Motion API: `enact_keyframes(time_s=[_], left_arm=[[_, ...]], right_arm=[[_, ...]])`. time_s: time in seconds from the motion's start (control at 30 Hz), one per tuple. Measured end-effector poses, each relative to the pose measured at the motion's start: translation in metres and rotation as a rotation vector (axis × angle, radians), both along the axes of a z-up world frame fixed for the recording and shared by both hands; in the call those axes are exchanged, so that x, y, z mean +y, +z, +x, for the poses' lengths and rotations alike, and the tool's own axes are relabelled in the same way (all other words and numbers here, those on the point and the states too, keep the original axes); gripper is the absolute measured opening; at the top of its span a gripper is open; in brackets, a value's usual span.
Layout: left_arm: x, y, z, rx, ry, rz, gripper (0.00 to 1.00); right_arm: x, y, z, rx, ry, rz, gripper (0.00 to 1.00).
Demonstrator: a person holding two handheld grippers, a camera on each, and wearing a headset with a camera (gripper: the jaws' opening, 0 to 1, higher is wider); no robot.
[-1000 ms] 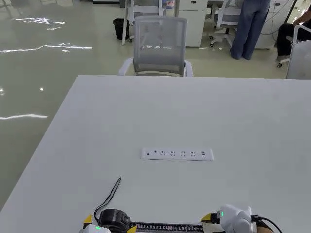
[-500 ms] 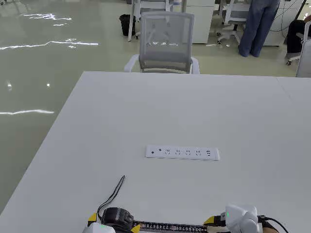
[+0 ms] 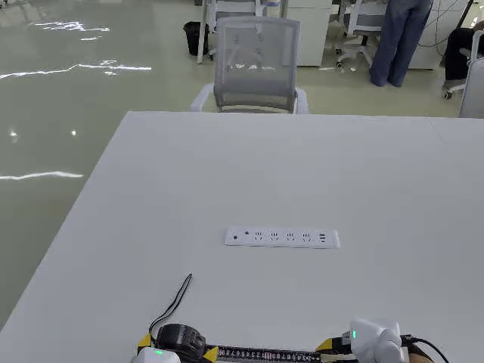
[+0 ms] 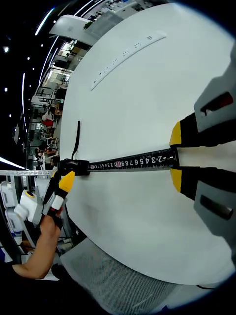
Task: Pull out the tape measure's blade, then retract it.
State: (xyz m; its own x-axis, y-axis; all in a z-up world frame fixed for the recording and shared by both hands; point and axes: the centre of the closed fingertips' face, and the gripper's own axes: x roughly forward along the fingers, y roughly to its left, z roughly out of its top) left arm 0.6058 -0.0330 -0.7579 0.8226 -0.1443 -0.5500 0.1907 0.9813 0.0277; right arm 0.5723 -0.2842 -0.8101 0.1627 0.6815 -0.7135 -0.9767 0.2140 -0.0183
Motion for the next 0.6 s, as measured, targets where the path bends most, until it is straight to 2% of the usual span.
enact_keyframes(time_s=[0.13,0.27,0.43,0.6], left_arm=[[-0.0002,0.0011,0.0007,0.004,0.01,-0.007,0.75],[0.0026,-0.0034,0.0027,0.012,0.015,-0.004,0.74],[0.0035,-0.0064,0.0032,0.023,0.027,-0.009,0.72],[0.0046,-0.0071,0.0041,0.024,0.06,-0.04,0.71]], right_arm=[[-0.0001,-0.0002,0.0003,-0.001,-0.002,-0.003,0.14],[0.0003,0.0005,-0.0005,-0.022,0.029,-0.016,0.15],[0.0029,0.0025,-0.0013,0.002,0.021,0.011,0.15],[0.0024,0.0014,0.0002,-0.009,0.028,-0.001,0.14]])
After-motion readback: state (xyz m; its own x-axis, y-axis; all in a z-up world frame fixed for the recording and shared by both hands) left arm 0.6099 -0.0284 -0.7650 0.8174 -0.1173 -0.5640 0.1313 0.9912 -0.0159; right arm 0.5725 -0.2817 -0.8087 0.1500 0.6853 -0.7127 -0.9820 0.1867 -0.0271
